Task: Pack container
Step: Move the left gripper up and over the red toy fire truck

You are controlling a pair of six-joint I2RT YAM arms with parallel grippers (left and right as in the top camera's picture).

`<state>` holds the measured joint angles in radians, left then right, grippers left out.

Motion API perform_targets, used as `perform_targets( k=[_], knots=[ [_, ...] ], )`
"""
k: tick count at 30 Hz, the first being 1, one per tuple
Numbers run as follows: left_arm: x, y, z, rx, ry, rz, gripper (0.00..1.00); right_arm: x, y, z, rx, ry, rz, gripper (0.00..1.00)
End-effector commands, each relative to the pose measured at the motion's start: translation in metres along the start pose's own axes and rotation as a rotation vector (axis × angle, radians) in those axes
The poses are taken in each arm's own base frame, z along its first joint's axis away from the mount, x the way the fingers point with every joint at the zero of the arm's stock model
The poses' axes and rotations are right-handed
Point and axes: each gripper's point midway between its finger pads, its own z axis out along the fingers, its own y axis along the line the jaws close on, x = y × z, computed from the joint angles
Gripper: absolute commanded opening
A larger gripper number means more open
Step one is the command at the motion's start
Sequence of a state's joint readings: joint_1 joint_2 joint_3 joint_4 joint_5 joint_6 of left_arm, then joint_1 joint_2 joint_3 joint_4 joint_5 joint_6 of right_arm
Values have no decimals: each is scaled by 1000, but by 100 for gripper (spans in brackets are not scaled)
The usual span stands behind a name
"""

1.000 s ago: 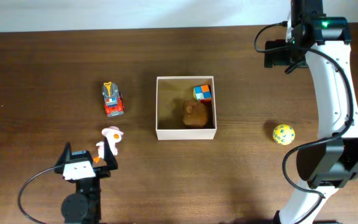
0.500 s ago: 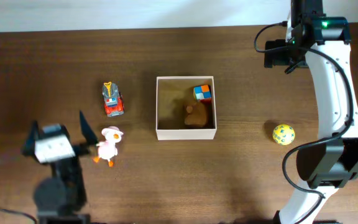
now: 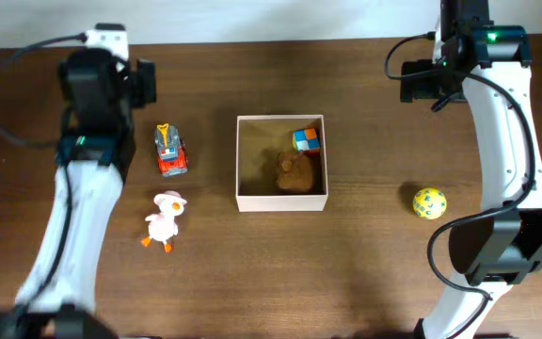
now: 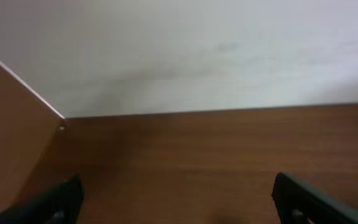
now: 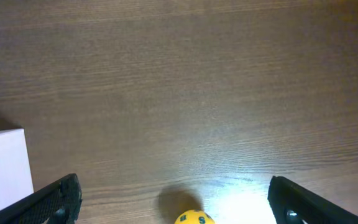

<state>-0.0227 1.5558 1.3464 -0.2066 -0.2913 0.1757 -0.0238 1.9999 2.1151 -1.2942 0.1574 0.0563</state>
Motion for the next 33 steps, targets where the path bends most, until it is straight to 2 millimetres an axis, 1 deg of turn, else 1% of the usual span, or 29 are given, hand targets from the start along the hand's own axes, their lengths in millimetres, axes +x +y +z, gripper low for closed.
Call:
perform_targets(
  k=[1,2,4,7,9,12,15,17,18,19,21,24,27,30,33],
  knots=[
    [-23,-15,11,33,-57,7,99,-5,-4,-6,12,-23,13,99],
    [-25,-20,12,47,-67,8,99,-5,-4,-6,12,-23,13,99],
    [-22,-31,15,79,-61,17,99,-5,-4,-6,12,-23,13,99],
    [-7,-46,24,132,-18,33,99,-5,-4,-6,12,-23,13,99],
    [14,-54,31,153,49,51,99,-5,-4,-6,12,-23,13,99],
    [51,-74,42,230,167,72,99,-5,-4,-6,12,-23,13,99],
    [98,-82,52,232,324,42,99,-5,-4,-6,12,-23,13,99],
    [121,-85,55,228,406,21,99,-5,-4,-6,12,-23,13,99],
    [130,-87,56,228,438,11,99,-5,-4,-6,12,-23,13,99],
    [134,-88,55,227,459,2,99,-5,-4,-6,12,-23,13,99],
    [137,-90,52,241,489,-23,99,-5,-4,-6,12,-23,13,99],
    [129,-90,46,246,515,-73,99,-5,-4,-6,12,-23,13,99],
    [111,-84,41,237,520,-99,99,-5,-4,-6,12,-23,13,99],
    [93,-72,35,212,536,-163,99,-5,-4,-6,12,-23,13,99],
    [80,-64,33,235,574,-186,99,-5,-4,-6,12,-23,13,99]
  ],
)
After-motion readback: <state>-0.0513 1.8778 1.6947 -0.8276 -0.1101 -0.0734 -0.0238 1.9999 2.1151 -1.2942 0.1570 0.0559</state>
